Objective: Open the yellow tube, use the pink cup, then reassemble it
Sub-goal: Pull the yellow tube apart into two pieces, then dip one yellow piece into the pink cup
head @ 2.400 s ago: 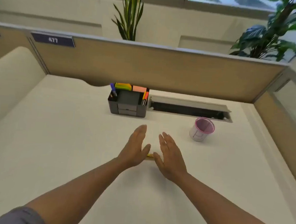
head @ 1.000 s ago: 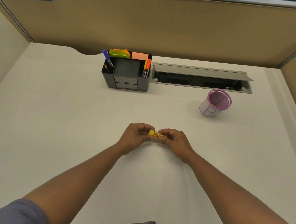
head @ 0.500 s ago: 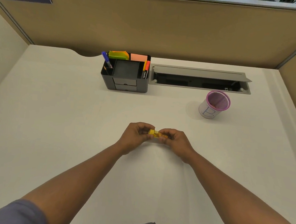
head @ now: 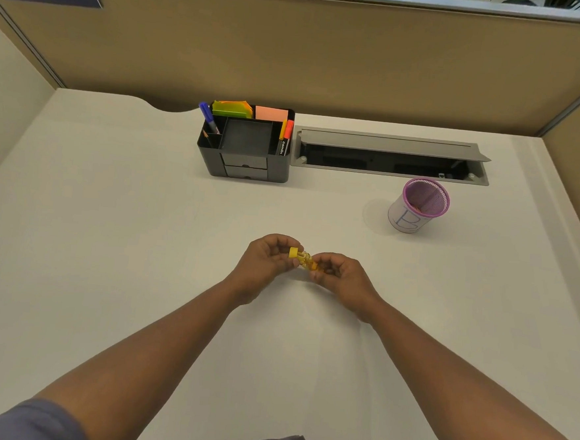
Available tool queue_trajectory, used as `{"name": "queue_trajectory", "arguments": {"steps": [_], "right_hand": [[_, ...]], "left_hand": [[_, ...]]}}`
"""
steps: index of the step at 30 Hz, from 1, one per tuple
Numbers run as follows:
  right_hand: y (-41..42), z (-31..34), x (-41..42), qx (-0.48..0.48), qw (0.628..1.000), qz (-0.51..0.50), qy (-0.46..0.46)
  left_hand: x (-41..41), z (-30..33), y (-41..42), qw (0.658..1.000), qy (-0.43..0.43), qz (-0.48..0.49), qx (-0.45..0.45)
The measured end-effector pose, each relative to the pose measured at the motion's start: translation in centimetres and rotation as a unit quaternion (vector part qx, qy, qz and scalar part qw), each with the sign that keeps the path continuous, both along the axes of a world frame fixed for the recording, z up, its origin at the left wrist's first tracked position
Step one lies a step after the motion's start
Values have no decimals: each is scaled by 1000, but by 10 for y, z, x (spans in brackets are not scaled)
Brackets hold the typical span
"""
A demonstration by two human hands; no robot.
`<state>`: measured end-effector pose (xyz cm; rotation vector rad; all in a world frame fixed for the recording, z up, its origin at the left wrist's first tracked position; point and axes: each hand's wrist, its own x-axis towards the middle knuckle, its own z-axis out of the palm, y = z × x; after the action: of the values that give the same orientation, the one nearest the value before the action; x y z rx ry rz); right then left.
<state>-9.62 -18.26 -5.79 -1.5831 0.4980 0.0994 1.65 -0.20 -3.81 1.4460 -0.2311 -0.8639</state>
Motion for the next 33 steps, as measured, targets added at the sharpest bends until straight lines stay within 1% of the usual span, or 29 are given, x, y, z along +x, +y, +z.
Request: {"name": "queue_trajectory", "arguments": {"steps": [2, 5, 13, 21, 26, 29, 31, 33], "right_hand": [[1, 0, 0, -8, 1000, 1, -1], [1, 0, -1, 5, 1000, -1, -8], [5, 0, -3, 33, 998, -37, -25], [5, 1, -7, 74, 994, -76, -20], [-1, 3, -15, 90, 988, -126, -18], [-10, 12, -17, 55, 980, -189, -27], [-19, 21, -17, -5, 969, -242, -42], [-32, 32, -17, -73, 949, -300, -61]], "left_hand": [[0, 0, -1, 999, 43, 12, -20], [0, 0, -3, 991, 117, 29, -62], [-3, 2, -7, 967, 219, 61, -114], [-4, 7, -10, 952, 271, 66, -124], [-5, 1, -16, 951, 281, 83, -98], [-6, -10, -21, 943, 304, 104, -83], [-5, -18, -24, 944, 307, 107, -64], [-4, -25, -29, 951, 288, 103, -40]]}}
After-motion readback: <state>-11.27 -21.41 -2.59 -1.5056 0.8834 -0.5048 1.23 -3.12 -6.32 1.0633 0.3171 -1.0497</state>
